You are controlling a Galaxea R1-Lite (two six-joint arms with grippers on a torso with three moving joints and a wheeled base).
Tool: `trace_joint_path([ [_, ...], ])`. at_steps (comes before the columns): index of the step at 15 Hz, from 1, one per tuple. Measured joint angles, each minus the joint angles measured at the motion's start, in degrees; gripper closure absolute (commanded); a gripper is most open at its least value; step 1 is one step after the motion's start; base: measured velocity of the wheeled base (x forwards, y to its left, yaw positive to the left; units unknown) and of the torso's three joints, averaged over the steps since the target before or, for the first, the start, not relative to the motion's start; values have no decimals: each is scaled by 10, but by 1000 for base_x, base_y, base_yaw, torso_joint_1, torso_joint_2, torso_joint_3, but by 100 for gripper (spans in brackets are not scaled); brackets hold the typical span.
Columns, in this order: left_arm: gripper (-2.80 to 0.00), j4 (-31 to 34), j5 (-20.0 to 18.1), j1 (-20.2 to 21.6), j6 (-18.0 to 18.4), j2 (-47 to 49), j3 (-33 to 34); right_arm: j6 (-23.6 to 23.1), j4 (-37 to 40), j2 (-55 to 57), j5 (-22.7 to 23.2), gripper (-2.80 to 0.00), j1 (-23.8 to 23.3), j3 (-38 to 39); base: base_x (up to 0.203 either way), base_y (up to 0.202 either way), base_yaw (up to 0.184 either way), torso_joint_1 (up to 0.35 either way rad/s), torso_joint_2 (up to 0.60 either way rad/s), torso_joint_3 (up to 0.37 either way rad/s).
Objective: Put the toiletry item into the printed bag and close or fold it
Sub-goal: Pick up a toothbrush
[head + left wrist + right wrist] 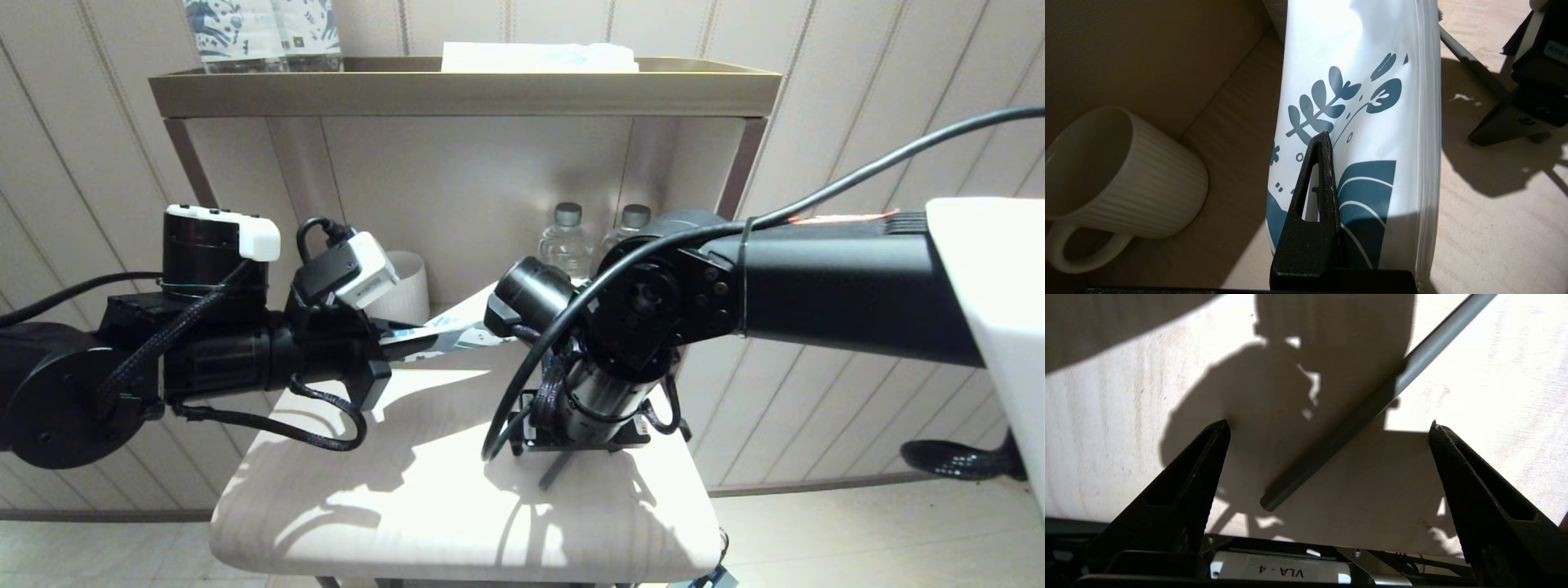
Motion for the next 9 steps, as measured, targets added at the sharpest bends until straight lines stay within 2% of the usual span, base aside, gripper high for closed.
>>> trace_joint_path([
  [3, 0, 0, 0, -1, 0, 3, -1, 46, 4, 9, -45, -280, 8, 0, 0, 0, 0, 0, 0, 0],
  [9, 0, 0, 0, -1, 0, 8, -1, 66, 3, 12, -49, -280, 9, 0, 0, 0, 0, 0, 0, 0],
])
